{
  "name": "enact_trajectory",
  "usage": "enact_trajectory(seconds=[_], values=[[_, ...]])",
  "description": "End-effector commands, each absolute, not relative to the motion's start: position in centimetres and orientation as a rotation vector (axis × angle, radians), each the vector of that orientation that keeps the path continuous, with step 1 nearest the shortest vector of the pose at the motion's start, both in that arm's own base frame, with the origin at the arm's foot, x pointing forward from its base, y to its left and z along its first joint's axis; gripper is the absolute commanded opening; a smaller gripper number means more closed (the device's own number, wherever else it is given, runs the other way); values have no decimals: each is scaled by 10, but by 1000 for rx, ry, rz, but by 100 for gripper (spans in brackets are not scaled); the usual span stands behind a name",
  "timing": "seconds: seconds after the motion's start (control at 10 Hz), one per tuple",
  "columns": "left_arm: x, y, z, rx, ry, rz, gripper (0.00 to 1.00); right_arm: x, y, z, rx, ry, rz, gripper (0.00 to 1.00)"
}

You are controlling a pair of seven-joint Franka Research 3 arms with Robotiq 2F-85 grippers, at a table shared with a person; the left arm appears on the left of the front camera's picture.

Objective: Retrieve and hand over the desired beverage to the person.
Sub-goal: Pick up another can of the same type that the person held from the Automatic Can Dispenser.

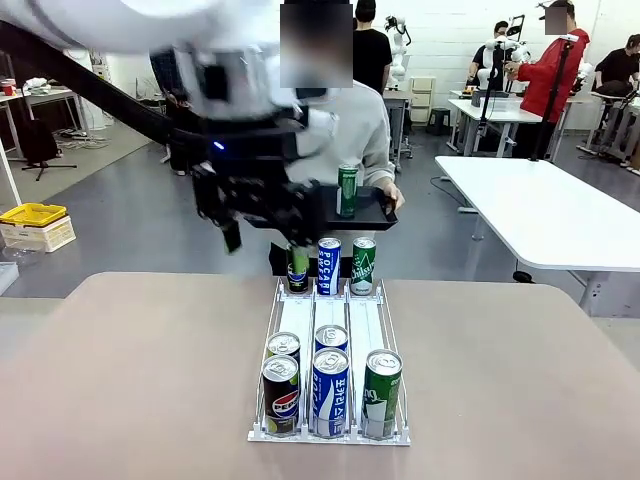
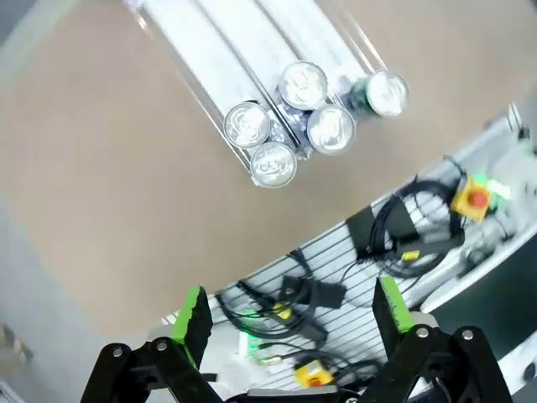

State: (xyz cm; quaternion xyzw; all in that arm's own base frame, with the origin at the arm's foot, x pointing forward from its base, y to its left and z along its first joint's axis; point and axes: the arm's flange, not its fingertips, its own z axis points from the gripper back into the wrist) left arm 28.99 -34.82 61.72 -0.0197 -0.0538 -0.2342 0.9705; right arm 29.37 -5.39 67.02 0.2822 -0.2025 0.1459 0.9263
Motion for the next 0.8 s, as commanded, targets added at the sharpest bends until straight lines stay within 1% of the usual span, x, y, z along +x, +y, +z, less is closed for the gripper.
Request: enact_trajectory(seconds=[0.0, 0.1, 0.3, 0.4, 0.5, 0.7], values=[[307, -374, 611, -91, -112, -326, 100, 294, -53, 670, 596, -415, 301, 100], [310, -384, 601, -119, -150, -287, 100, 294, -53, 670, 596, -415, 301, 100], [316, -389, 583, -125, -164, -233, 100, 294, -53, 670, 596, -415, 301, 100], [318, -380, 585, -159, -177, -231, 100, 294, -53, 670, 596, -415, 301, 100], [319, -386, 588, -136, -127, -256, 100, 294, -53, 670, 596, -415, 301, 100], [319, -386, 588, -136, -127, -256, 100, 294, -53, 670, 596, -415, 301, 100]])
